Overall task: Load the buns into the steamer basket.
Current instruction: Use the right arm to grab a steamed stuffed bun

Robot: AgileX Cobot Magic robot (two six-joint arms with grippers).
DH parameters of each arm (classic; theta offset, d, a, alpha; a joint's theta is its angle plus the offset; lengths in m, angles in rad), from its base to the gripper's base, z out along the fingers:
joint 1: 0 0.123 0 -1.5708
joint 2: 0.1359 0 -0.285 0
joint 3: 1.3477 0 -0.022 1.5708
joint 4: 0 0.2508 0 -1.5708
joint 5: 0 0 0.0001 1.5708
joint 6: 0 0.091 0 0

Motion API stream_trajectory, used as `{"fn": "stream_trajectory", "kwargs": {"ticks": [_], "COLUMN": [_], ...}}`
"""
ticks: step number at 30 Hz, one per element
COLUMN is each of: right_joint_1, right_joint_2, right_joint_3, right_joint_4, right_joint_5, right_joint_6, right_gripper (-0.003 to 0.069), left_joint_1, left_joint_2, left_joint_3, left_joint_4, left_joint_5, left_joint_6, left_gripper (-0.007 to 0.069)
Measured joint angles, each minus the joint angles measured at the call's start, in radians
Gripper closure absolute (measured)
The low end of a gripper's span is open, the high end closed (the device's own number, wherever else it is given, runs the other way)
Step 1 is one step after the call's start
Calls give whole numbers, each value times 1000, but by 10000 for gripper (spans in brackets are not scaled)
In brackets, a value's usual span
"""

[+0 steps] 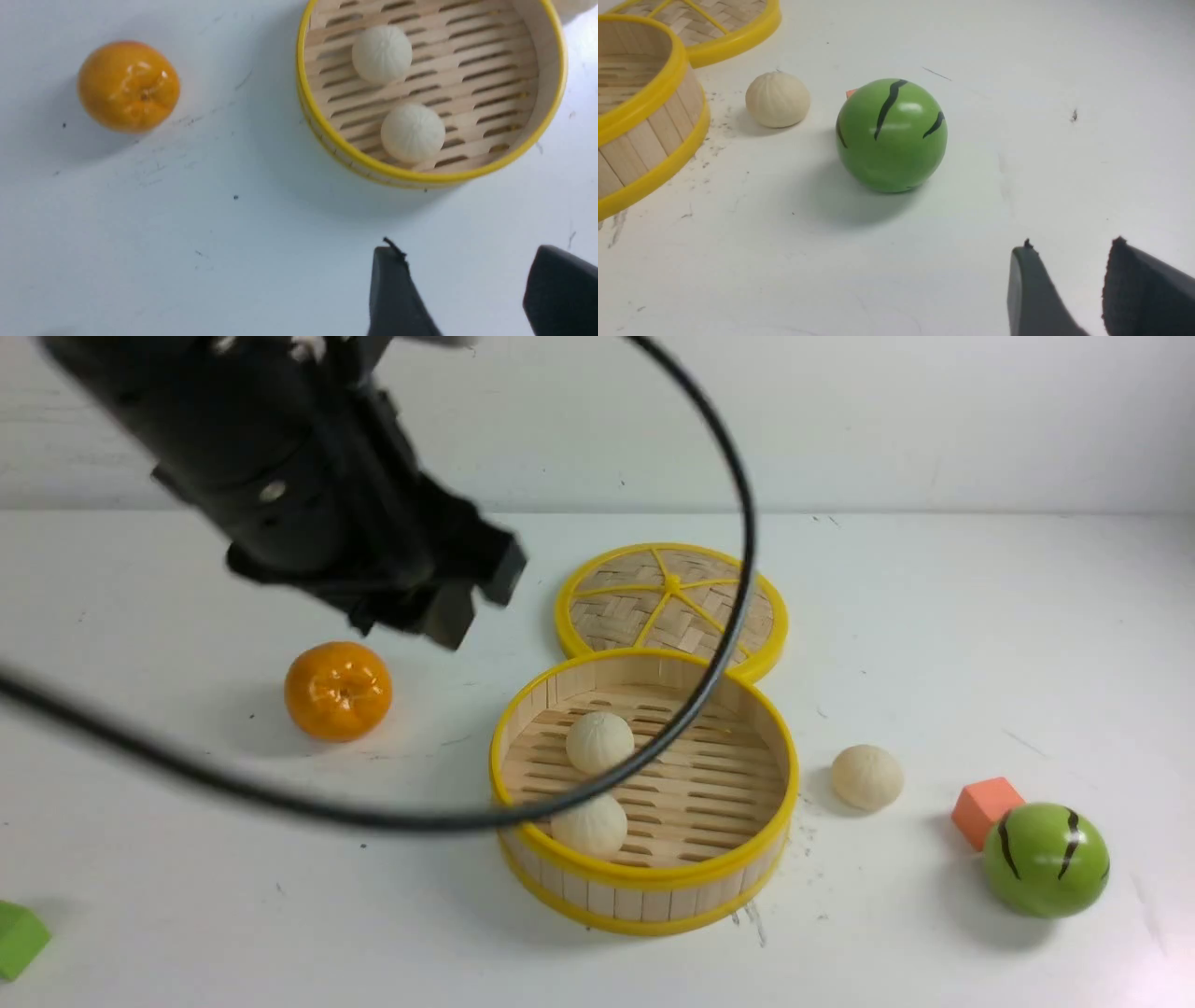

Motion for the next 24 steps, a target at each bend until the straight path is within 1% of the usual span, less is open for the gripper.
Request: {"fn": "stream_trajectory", "kwargs": {"ticks": [1,2,3,5,6,8,11,12,13,14,18,20,21,22,23,24], "right_joint_1": [0,0,0,0,0,0,0,0,0,0,0,0,0,0,0,0], "right_joint_2": [0,0,0,0,0,0,0,0,0,0,0,0,0,0,0,0], "right_joint_3": [0,0,0,0,0,0,0,0,0,0,0,0,0,0,0,0], "right_joint_4": [0,0,0,0,0,0,0,0,0,0,-19,0,6,78,91,168], "right_joint_5": [0,0,0,0,0,0,0,0,0,0,0,-1,-2,-2,-2,-1], "right_joint_6": [0,0,0,0,0,0,0,0,0,0,1,39,39,114,114,180], "right_gripper": [420,420,420,420,420,420,420,420,420,420,420,420,420,420,420,420], "left_joint_1": [0,0,0,0,0,0,0,0,0,0,0,0,0,0,0,0], "left_joint_2": [-38,-46,-126,-206,-213,-295,-378,-415,-425,-453,-534,-570,-578,-601,-604,-619], "left_joint_3": [68,82,202,327,339,468,584,628,639,667,713,717,717,717,717,717], "left_joint_4": [0,0,0,0,0,0,-1,-2,-3,-3,-4,-4,-4,-4,-4,-4], "left_joint_5": [-38,-47,-118,-197,-205,-295,-392,-437,-447,-476,-510,-510,-510,-509,-509,-508], "left_joint_6": [0,0,0,0,0,0,0,0,0,0,0,0,0,0,0,0], "left_gripper": [289,293,329,379,384,459,552,597,609,638,638,638,638,638,638,638]}}
